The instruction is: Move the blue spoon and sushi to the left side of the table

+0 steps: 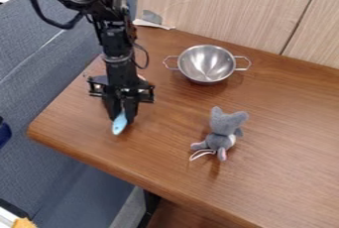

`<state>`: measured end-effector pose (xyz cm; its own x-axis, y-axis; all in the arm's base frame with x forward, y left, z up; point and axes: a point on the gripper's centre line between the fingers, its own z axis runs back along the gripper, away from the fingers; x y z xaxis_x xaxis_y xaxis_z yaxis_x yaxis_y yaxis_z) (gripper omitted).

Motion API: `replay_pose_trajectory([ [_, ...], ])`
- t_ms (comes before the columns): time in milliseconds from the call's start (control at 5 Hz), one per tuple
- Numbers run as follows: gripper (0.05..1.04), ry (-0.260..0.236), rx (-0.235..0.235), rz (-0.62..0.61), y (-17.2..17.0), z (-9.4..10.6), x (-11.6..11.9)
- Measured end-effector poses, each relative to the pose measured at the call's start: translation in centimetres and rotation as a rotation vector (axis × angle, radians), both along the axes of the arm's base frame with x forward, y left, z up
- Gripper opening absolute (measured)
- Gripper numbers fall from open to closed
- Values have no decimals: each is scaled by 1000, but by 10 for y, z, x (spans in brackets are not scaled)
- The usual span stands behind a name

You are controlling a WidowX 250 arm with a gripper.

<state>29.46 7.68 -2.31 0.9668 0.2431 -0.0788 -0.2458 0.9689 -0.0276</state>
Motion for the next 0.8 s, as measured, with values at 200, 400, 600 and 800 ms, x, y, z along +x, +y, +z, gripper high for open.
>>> replay_pose_trajectory([
  [200,388,-18,11,-38,-5,-4,-3],
  [400,680,-23,41,-55,-8,-6,-6],
  [600,951,-22,50,-46,-10,-5,-5],
  [800,1004,-22,59,-54,-9,-4,-6],
])
